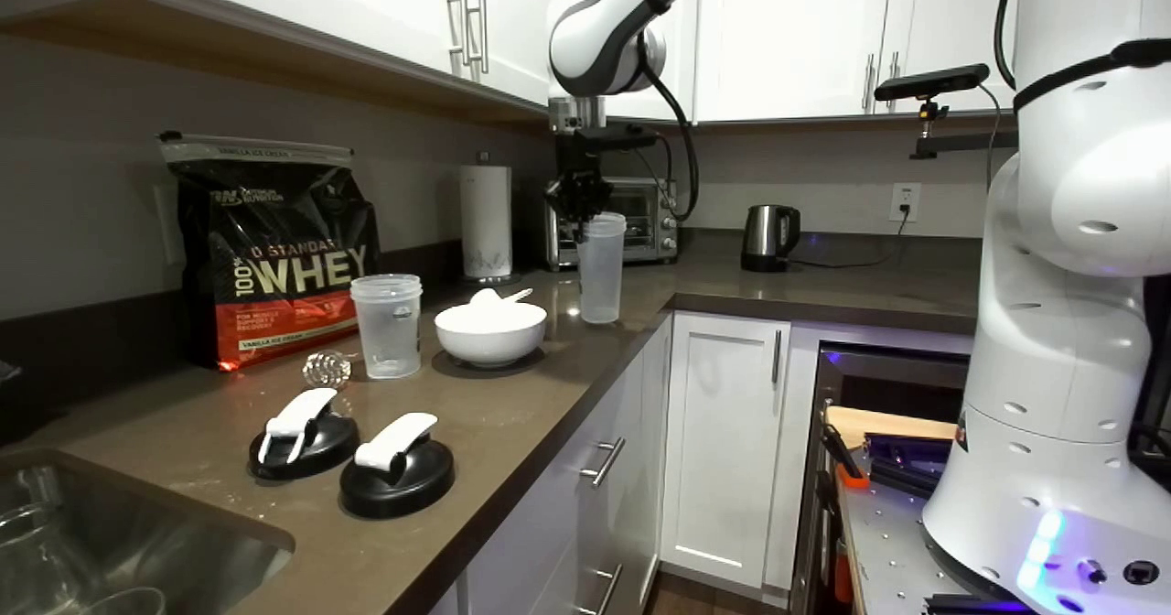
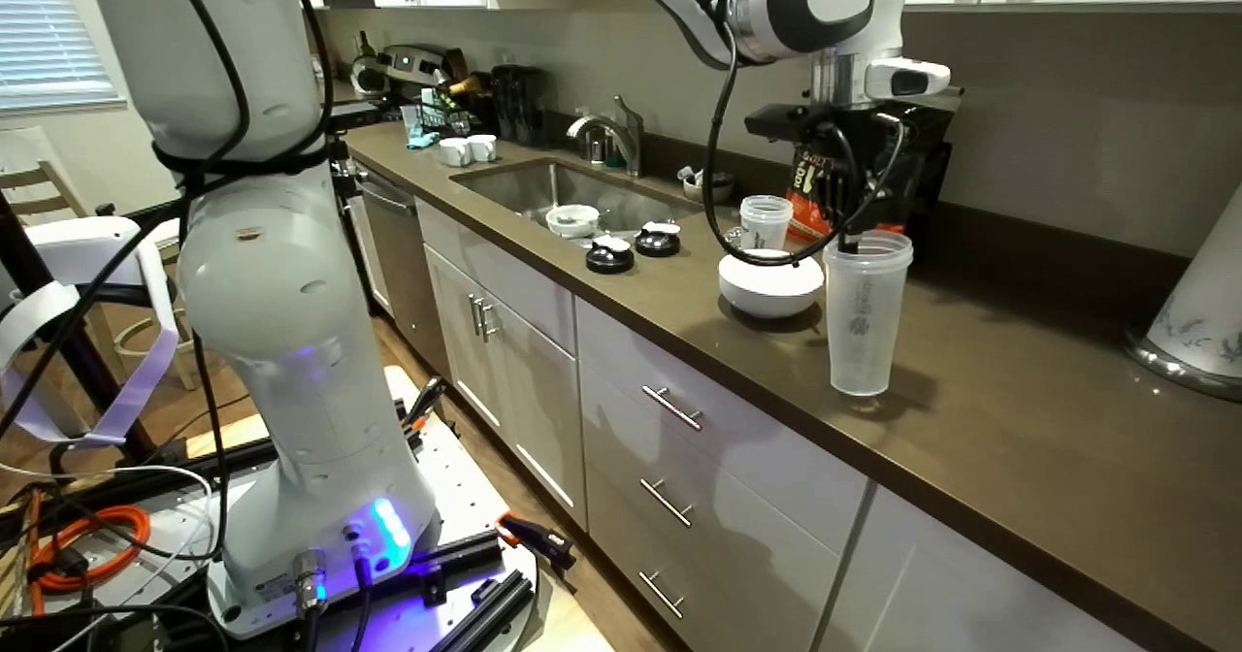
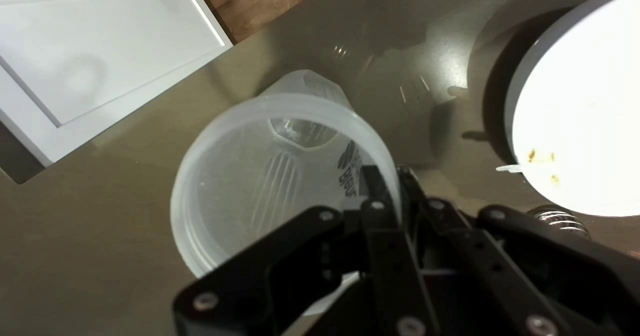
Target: Move the big clear bottle to the right
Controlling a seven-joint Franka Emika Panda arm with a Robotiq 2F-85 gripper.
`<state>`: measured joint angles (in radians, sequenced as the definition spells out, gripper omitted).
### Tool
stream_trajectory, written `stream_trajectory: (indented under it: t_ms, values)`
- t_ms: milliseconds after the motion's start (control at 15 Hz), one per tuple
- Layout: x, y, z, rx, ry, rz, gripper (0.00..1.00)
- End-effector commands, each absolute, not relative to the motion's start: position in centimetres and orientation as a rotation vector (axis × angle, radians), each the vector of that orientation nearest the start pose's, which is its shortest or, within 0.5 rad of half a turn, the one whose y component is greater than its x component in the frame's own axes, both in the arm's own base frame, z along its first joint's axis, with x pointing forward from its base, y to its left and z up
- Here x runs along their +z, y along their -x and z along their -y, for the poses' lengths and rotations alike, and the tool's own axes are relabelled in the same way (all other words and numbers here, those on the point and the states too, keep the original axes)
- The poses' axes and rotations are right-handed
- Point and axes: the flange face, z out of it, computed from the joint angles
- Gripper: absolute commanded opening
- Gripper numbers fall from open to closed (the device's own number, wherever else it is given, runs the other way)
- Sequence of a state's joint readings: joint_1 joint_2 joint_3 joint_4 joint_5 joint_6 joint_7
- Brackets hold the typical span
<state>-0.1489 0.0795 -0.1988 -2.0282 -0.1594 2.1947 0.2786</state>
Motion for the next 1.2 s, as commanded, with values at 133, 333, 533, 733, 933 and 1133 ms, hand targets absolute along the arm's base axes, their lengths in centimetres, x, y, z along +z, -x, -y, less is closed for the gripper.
stream_trajectory:
  t_ms: [133, 333, 533, 733, 933, 1133]
  values:
    - [41.7, -57.8, 21.4, -0.072, 3.136, -0.913, 0.02]
    - [41.4, -59.9, 22.4, -0.004, 3.112, -0.964, 0.02]
    - [40.9, -61.5, 23.9, 0.075, 3.075, -1.014, 0.02]
    - [40.7, -62.2, 25.7, 0.116, 3.028, -1.067, 0.02]
    - [40.8, -62.2, 28.0, 0.135, 2.952, -1.136, 0.02]
    - [40.7, -62.1, 30.2, 0.154, 2.875, -1.197, 0.02]
